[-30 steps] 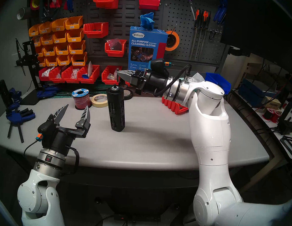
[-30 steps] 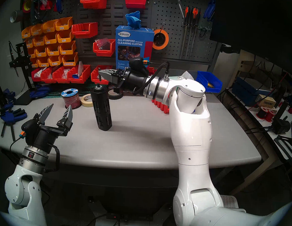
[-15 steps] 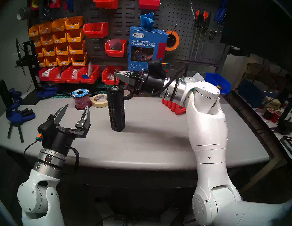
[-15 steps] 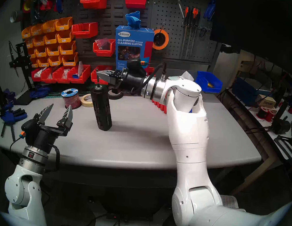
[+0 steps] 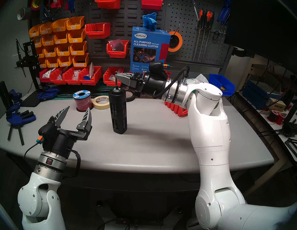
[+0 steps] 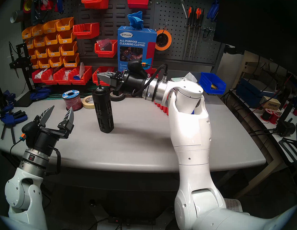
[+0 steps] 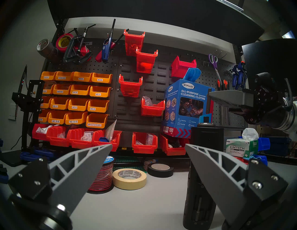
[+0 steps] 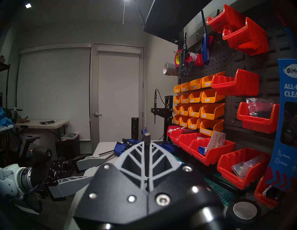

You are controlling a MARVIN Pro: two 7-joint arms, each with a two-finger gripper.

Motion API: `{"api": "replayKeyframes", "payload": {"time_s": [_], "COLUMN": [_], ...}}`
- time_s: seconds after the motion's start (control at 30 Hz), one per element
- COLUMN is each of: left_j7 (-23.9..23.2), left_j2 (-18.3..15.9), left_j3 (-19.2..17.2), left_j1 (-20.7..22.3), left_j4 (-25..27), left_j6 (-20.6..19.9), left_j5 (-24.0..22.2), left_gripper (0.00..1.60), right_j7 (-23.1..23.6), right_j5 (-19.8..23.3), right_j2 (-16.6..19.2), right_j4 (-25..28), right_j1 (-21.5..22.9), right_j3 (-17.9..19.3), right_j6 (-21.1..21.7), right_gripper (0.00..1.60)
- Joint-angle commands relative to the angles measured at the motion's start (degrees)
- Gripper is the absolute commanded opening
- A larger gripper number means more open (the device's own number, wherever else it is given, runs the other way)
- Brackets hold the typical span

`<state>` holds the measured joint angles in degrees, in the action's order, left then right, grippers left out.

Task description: Pick a screwdriver bit and insert it into the screwdriver

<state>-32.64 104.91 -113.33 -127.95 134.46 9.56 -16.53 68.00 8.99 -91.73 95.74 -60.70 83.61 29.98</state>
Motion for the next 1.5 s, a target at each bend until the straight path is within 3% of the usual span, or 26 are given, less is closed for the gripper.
{"api": "replayKeyframes", "payload": {"time_s": [0.0, 1.47], "left_j7": [0.1, 0.1], "left_j2": [0.1, 0.1], "left_j3": [-0.1, -0.1], "left_j1": [0.2, 0.2], "left_j4": [1.9, 1.9], "left_j6": [0.4, 0.4], "left_j5": [-0.1, -0.1], "left_gripper": [1.60, 1.60], "right_j7": [-0.2, 0.2], "right_j5": [0.1, -0.2], "right_j2": [-0.4, 0.2], "right_j4": [0.8, 1.6], "right_j1": [1.6, 0.3], "right_j3": [0.1, 0.7], "right_j6": [0.0, 1.8], "right_gripper": [0.00, 0.00]}}
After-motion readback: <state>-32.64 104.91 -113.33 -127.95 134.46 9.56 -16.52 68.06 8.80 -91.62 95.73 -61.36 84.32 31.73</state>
